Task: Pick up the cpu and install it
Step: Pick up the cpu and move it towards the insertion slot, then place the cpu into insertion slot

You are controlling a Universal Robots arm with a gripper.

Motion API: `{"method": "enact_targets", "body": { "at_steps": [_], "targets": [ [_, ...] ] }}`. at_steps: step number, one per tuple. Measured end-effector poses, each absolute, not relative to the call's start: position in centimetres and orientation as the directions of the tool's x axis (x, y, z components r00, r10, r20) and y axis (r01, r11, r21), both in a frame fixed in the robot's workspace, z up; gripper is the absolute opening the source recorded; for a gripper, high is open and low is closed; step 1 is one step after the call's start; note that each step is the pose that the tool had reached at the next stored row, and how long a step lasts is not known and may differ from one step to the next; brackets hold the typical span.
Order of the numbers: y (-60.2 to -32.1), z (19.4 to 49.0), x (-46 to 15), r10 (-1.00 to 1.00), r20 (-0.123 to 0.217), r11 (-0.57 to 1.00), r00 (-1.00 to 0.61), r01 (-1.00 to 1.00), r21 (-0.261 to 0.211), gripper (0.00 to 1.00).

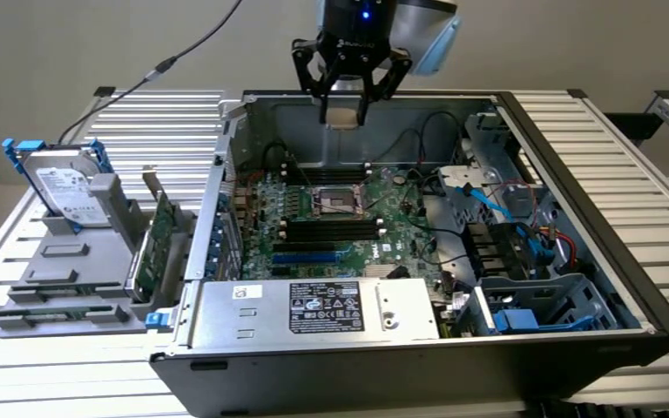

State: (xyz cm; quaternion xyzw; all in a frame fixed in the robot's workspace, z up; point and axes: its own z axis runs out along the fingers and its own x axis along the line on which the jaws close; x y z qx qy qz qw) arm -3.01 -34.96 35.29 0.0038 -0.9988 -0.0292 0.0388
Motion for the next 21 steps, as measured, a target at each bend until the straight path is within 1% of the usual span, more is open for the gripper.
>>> {"method": "enact_targets", "body": {
  "at_steps": [6, 21],
  "targets": [
    [-33.6, 34.4, -2.4, -0.010, 0.076, 0.998, -0.997, -0.005, 0.056, 0.55],
    [-33.5, 34.3, -2.4, -0.011, 0.075, 0.999, -0.997, -0.007, 0.052, 0.55]
  ]
}}
